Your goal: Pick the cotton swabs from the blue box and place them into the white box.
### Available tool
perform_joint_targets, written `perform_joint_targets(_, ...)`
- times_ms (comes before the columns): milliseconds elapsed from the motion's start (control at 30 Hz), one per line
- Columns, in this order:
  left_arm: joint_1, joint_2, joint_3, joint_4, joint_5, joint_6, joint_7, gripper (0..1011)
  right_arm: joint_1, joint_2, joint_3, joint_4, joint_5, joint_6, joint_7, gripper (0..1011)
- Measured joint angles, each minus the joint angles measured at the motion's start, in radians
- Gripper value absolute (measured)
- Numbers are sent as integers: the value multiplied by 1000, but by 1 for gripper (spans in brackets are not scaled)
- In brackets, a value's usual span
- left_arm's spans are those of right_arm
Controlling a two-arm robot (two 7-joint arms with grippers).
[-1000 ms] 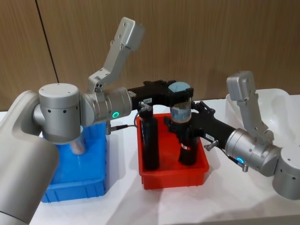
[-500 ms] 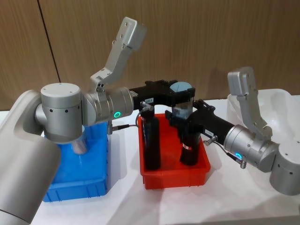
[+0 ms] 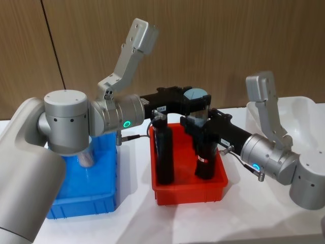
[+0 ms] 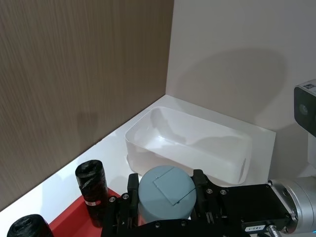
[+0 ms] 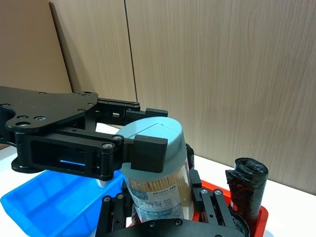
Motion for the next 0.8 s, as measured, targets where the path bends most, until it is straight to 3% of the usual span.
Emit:
perform_joint_targets(267, 0, 0, 0, 0, 0, 0, 0, 671, 1, 0, -1, 0, 4, 0, -7, 662)
perform_joint_targets(633, 0, 0, 0, 0, -1, 1, -1, 968, 0, 3, -2, -5, 6, -1, -18, 661)
perform_joint_targets(800, 0, 0, 0, 0, -1, 0, -1, 1004, -1, 4, -2, -7, 8, -2, -20, 661)
